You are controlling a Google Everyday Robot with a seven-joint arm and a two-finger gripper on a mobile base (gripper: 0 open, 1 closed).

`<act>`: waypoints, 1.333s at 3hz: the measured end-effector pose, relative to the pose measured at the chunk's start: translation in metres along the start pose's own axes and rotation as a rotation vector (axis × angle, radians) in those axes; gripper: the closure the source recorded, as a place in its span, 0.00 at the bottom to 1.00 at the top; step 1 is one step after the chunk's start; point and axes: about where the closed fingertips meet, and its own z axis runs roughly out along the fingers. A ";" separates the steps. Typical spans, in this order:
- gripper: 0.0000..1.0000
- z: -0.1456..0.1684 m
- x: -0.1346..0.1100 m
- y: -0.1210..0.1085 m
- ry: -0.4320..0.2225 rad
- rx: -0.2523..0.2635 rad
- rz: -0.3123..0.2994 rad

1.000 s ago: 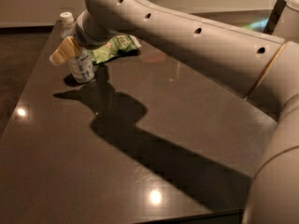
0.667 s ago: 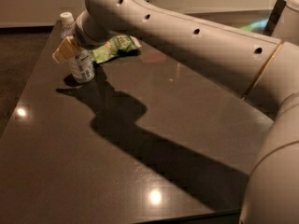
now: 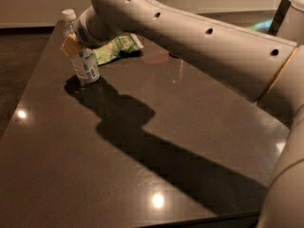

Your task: Knock blue plastic bottle over

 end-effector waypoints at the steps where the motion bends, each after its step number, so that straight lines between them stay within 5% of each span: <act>1: 0.87 -0.021 -0.011 0.002 0.015 -0.007 -0.028; 2: 1.00 -0.050 -0.013 0.004 0.086 -0.017 -0.067; 4: 1.00 -0.100 0.009 0.006 0.286 -0.057 -0.122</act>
Offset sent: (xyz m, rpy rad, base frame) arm -0.0434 -0.0512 0.0647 -0.2034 0.0469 0.0833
